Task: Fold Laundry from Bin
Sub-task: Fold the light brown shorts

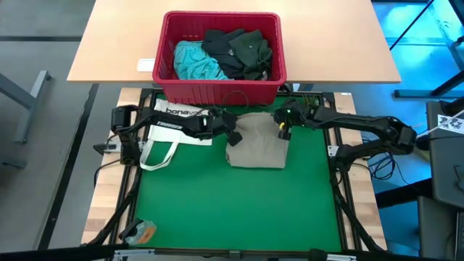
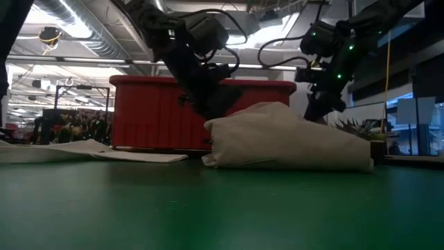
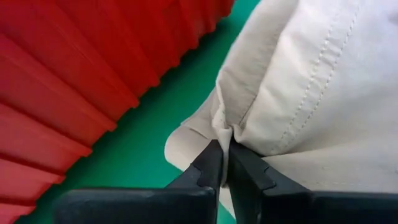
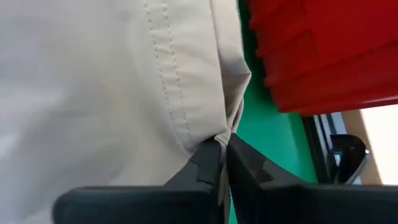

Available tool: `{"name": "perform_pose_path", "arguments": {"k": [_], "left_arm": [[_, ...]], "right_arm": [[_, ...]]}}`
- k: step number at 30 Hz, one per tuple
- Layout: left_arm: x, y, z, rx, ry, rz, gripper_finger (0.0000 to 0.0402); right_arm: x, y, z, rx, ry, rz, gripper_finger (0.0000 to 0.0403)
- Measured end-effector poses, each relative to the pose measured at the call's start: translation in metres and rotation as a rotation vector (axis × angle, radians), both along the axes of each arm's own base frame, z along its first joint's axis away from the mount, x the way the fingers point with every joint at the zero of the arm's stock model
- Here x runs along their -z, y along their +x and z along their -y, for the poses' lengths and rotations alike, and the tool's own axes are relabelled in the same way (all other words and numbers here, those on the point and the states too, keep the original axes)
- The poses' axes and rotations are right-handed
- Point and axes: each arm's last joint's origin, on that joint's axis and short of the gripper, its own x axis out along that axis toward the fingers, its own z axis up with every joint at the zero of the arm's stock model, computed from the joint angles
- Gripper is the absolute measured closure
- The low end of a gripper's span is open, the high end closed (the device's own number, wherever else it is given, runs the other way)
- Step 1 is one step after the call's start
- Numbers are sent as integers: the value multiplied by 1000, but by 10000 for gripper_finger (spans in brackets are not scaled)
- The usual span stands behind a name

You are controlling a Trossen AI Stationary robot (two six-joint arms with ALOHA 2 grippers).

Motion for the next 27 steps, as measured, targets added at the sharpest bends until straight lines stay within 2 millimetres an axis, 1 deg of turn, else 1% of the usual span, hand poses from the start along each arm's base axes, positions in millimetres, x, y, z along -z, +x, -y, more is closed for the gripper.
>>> {"name": "perform_pose_path", "arguments": {"k": [2, 7, 9, 12, 16, 20, 24, 27], "left_arm": [[0, 0, -3, -4, -2, 5, 369], [-2, -1, -9, -35, 25, 17, 325], [-3, -2, -13, -58, 41, 22, 307], [-5, -3, -18, -82, 55, 30, 284], [-18, -7, -18, -78, 62, 61, 265], [-41, -11, -10, -31, 96, 97, 260], [-65, -15, 8, 41, 90, 171, 267], [-72, -13, 28, 153, 28, 217, 275]], "right_arm": [[2, 0, 1, -2, -11, -22, 348], [2, -1, 3, 29, -61, -65, 268], [0, -1, 5, 63, -115, -87, 240], [-3, -1, 8, 113, -216, -134, 210], [-14, 0, 12, 169, -284, -175, 193], [-30, 2, 12, 176, -250, -181, 193], [-45, 6, 1, 171, -90, -130, 193], [-52, 11, -17, 104, 67, -65, 193]]}}
